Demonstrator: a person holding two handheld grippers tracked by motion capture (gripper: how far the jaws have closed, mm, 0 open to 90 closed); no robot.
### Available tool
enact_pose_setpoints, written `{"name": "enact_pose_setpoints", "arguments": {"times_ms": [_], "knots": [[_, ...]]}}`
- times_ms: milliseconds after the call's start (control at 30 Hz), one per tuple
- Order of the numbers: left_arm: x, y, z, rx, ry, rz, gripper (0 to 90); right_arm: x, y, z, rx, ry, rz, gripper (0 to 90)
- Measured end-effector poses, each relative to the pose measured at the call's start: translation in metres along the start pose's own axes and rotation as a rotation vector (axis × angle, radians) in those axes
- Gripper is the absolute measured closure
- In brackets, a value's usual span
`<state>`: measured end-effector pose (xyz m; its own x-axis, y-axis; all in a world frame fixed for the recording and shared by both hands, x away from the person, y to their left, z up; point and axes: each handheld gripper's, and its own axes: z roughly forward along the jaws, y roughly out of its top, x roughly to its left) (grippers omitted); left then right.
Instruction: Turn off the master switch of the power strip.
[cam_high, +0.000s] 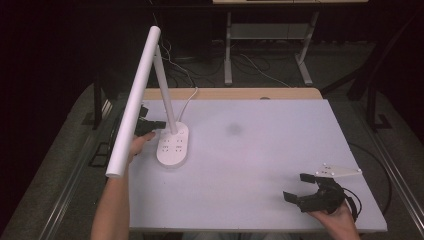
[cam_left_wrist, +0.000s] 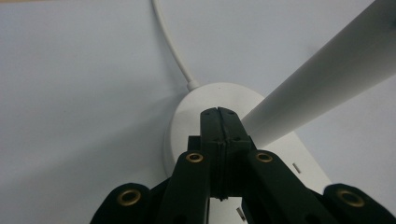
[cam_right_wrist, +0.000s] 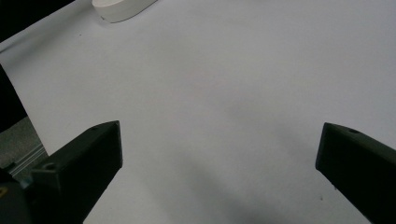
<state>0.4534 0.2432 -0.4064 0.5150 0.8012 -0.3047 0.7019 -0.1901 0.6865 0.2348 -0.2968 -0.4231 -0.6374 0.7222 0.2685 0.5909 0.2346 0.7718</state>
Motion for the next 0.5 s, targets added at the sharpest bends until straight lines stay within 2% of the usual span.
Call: {"name": "enact_pose_setpoints", "arguments": {"times_ms": [333, 467, 500], "knots": [[0.002, -0.008, 0.005, 0.000, 0.005, -0.003, 89.9, 0.000, 0.000, 0.000, 0.005, 0.000, 0.001, 0.1], [0.002, -0.011, 0.007, 0.003, 0.002, 0.004, 89.8, 0.001, 0.000, 0.001, 0.010, -0.002, 0.000, 0.1], [0.003, -0.011, 0.007, 0.011, 0.000, 0.016, 89.8, 0.001, 0.000, 0.001, 0.011, -0.002, 0.001, 0.1]]}}
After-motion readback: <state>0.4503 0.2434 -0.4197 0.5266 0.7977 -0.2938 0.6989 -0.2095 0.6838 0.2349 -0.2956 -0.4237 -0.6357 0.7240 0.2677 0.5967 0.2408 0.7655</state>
